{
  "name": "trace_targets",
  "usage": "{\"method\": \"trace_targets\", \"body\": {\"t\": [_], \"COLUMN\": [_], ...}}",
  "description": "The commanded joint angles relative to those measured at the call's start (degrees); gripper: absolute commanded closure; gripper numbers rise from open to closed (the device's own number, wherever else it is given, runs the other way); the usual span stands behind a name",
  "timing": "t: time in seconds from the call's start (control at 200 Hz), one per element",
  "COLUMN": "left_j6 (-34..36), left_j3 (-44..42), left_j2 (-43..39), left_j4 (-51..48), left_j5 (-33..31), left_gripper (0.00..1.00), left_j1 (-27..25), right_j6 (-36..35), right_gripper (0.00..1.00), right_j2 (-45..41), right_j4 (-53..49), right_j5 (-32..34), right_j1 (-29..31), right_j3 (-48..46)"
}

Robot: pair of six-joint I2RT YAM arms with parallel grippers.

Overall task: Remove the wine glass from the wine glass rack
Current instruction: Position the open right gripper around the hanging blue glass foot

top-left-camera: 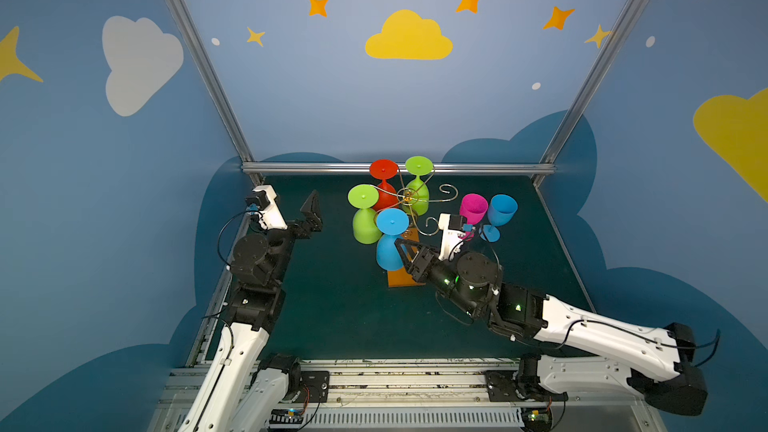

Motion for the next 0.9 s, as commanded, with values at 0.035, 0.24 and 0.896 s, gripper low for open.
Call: {"method": "trace_targets", "body": {"t": [0.035, 0.24, 0.896], "left_j6": [1.3, 1.6, 1.8], "left_j3": [-0.7, -0.8, -1.0], "left_j2": [-0.9, -1.1, -1.8], "left_j4": [0.7, 0.9, 1.1], "left_j5": [-1.0, -1.3, -1.6], "left_gripper": [0.00, 0.00, 0.00], "left_j1": [-0.4, -0.5, -0.6], "right_j6": [3.2, 5.5, 8.7], "right_gripper": [0.60, 0.62, 0.67], "right_j2": [0.6, 2.2, 5.2], "right_j4": [3.0, 3.7, 6.6], "right_j5": [-0.8, -3.7, -8.2], "right_j1": [-1.6, -3.9, -7.1], "right_j3": [-0.3, 0.1, -0.1]}}
